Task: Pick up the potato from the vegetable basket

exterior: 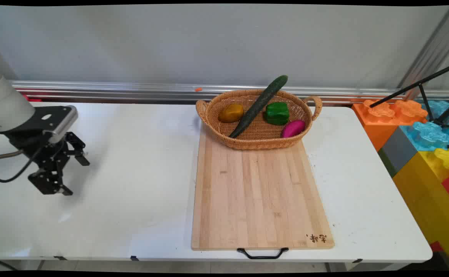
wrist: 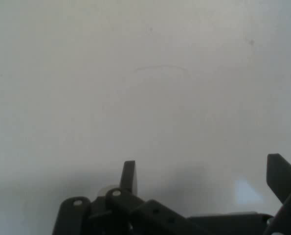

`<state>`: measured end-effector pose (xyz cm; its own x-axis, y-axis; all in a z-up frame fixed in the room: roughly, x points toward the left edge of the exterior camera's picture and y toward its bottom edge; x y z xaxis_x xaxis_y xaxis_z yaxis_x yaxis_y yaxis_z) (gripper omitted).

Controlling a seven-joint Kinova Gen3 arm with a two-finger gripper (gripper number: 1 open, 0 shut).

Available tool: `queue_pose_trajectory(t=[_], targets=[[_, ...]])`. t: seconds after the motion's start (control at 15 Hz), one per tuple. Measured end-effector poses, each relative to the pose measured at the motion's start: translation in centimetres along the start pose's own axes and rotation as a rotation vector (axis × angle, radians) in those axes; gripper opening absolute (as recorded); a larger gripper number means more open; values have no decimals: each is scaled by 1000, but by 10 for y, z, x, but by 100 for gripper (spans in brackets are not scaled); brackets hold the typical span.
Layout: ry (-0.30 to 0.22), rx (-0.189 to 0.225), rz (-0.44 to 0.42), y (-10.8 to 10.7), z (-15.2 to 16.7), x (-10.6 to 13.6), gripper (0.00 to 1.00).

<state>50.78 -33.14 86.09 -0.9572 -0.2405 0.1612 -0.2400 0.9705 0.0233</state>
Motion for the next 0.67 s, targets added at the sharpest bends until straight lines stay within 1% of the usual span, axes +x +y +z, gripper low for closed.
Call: queue_pose_trajectory(t=[0.13, 0.47, 0.67], targets=[[13, 4, -16, -1, 3, 7, 100], [73, 24, -85, -8, 5, 45, 100], [120, 55, -140, -21, 0, 90, 100]])
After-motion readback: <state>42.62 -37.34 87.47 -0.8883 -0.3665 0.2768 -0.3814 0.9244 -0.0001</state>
